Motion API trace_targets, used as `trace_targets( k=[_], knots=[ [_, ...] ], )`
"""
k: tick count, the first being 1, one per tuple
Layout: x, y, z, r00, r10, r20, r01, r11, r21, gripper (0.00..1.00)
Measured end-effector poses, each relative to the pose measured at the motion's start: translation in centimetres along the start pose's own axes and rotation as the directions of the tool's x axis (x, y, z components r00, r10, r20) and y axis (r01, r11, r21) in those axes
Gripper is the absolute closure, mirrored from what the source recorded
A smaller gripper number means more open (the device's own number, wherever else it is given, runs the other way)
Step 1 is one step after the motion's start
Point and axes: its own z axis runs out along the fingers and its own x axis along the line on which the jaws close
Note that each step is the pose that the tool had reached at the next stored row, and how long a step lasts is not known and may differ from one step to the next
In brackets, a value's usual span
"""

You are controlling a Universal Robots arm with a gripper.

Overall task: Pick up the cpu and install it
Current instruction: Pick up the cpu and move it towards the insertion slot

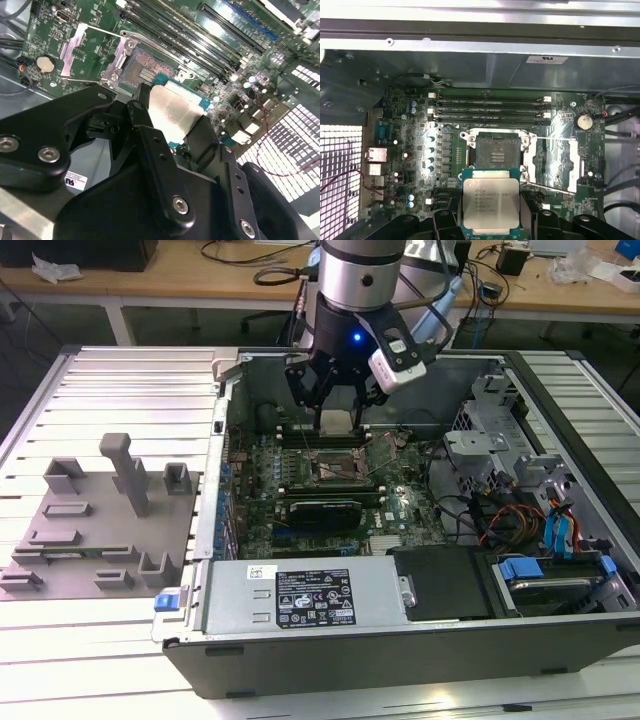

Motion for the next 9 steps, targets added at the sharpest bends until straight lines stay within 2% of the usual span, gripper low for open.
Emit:
trace_targets(
  k=[6,8,9],
  knots=[
    [-0.22,0.0,1.23,1.0,0.0,0.0,0.0,1.0,0.0,0.46],
    [-0.82,-0.01,1.5,1.0,0.0,-0.0001,0.0,1.0,0.0001,0.46],
    [-0.91,0.01,1.56,1.0,0.0,-0.0001,0.0,1.0,0.0001,0.46]
  ],
)
